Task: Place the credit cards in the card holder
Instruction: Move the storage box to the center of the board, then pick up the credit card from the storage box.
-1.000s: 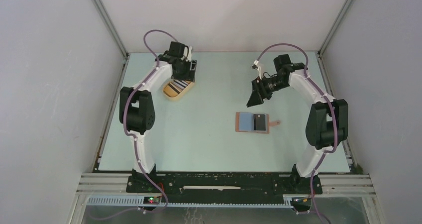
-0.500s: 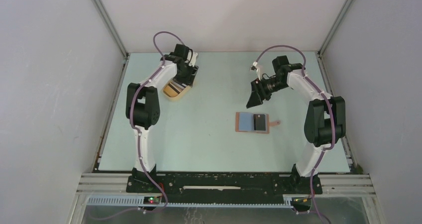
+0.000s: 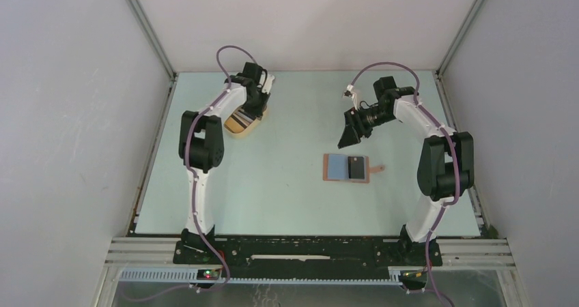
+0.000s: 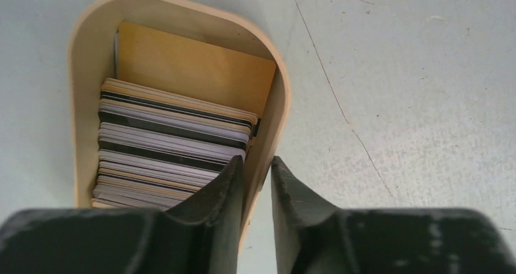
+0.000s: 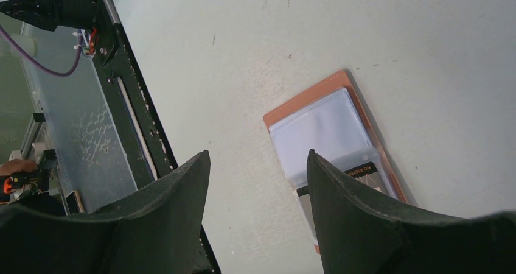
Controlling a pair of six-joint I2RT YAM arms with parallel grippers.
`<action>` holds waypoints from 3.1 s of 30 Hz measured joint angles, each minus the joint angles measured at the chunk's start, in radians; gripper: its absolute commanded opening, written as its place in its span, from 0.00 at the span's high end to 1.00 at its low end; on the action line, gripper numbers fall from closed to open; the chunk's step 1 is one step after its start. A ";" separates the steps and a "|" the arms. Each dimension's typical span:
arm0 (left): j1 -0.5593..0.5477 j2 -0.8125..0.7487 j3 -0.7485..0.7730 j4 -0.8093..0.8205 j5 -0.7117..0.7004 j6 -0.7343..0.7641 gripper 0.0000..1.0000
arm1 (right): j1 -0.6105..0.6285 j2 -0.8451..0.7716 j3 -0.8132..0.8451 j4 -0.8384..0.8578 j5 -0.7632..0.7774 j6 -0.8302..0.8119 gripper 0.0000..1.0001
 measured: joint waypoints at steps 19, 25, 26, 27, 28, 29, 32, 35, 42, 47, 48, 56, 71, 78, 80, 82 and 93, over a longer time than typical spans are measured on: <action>-0.076 -0.233 -0.370 0.104 0.046 0.055 1.00 | 0.011 0.004 -0.006 0.007 -0.016 0.005 0.32; -0.184 -0.389 -0.574 0.142 0.077 0.043 0.99 | 0.014 0.000 -0.055 0.034 -0.032 0.042 0.32; -0.207 -0.417 -0.609 0.155 0.080 0.036 0.98 | 0.014 -0.002 -0.061 0.038 -0.032 0.048 0.32; -0.236 -0.447 -0.652 0.172 0.081 0.024 0.98 | 0.014 -0.006 -0.066 0.043 -0.035 0.058 0.32; -0.258 -0.470 -0.684 0.184 0.084 0.012 0.97 | 0.014 -0.009 -0.070 0.051 -0.039 0.068 0.32; -0.283 -0.495 -0.718 0.201 0.084 -0.005 0.96 | 0.015 -0.013 -0.075 0.061 -0.043 0.075 0.32; -0.359 -0.552 -0.798 0.235 0.084 -0.052 0.92 | 0.019 -0.031 -0.090 0.089 -0.056 0.103 0.32; -0.417 -0.571 -0.834 0.263 0.080 -0.093 0.79 | 0.027 -0.047 -0.110 0.111 -0.068 0.123 0.32; -0.471 -0.592 -0.843 0.304 0.045 -0.189 0.53 | 0.065 -0.076 -0.135 0.146 -0.077 0.164 0.32; -0.475 -0.778 -0.895 0.322 0.000 -0.273 0.34 | 0.089 -0.096 -0.137 0.180 -0.094 0.212 0.32; -0.475 -0.833 -0.911 0.325 -0.012 -0.285 0.32 | 0.093 -0.099 -0.138 0.190 -0.101 0.225 0.32; -0.434 -1.275 -1.099 0.401 -0.205 -0.423 0.00 | 0.185 -0.087 -0.104 0.203 -0.093 0.278 0.33; -0.214 -1.649 -1.549 0.607 -0.230 -0.871 0.05 | 0.553 0.218 0.306 0.129 0.175 0.322 0.26; -0.213 -1.601 -1.633 0.632 -0.206 -1.053 0.08 | 0.562 0.364 0.417 0.112 0.247 0.386 0.25; -0.212 -1.584 -1.633 0.631 -0.205 -1.074 0.10 | 0.563 0.410 0.465 0.105 0.267 0.397 0.24; -0.212 -1.556 -1.632 0.623 -0.205 -1.086 0.13 | 0.565 0.440 0.493 0.105 0.291 0.405 0.24; -0.212 -1.439 -1.632 0.608 -0.180 -1.102 0.34 | 0.597 0.486 0.520 0.097 0.449 0.435 0.25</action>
